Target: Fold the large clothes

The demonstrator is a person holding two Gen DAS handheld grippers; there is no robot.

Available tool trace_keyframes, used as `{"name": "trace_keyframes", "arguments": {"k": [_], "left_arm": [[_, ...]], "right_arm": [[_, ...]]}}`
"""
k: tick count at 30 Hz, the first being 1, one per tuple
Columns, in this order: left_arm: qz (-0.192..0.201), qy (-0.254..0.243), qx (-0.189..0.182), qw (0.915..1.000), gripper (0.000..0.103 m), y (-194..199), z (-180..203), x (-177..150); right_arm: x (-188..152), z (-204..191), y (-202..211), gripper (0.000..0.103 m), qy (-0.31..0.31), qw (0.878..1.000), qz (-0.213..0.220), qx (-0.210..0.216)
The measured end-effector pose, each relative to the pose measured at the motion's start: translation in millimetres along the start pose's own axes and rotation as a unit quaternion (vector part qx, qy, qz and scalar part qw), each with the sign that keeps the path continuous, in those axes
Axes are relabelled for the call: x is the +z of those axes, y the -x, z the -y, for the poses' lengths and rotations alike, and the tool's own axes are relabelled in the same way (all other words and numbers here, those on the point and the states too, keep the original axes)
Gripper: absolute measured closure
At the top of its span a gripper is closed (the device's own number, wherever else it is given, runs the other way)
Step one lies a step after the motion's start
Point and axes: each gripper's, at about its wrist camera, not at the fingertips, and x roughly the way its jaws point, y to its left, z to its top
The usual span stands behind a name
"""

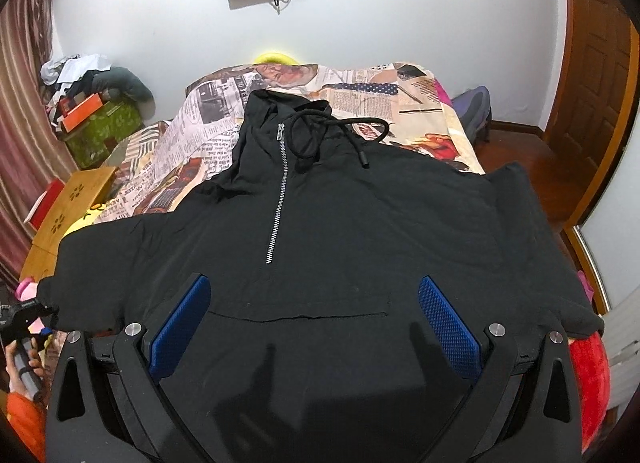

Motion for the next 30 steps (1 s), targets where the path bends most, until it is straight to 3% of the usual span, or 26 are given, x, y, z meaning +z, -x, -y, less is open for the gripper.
{"name": "trace_keyframes", "arguments": {"k": [3, 7, 10, 15, 20, 25, 30], "left_arm": [[0.035, -0.059, 0.046, 0.9966, 0.095, 12, 22, -2], [0.087, -0.144, 0.081, 0.9824, 0.098, 31, 68, -7], [0.128, -0.193, 0.073, 0.9700, 0.099, 55, 106, -11], [0.176, -0.260, 0.016, 0.9492, 0.099, 97, 171, -32], [0.180, -0.318, -0.064, 0.9287, 0.100, 125, 238, -68], [0.148, -0.375, -0.143, 0.9038, 0.100, 139, 303, -121], [0.099, -0.430, -0.170, 0.8813, 0.100, 123, 346, -180]], "right_arm": [[1, 2, 5, 0.000, 0.003, 1.000, 0.004, -0.007], [3, 6, 15, 0.000, 0.006, 1.000, 0.014, -0.016], [4, 7, 21, 0.000, 0.010, 1.000, 0.022, -0.020], [5, 12, 31, 0.000, 0.016, 0.999, 0.038, -0.028], [6, 19, 38, 0.000, 0.015, 0.998, 0.051, -0.025], [5, 28, 43, 0.000, 0.014, 0.998, 0.061, -0.022], [0, 36, 45, 0.000, 0.017, 0.997, 0.067, -0.022]]}}
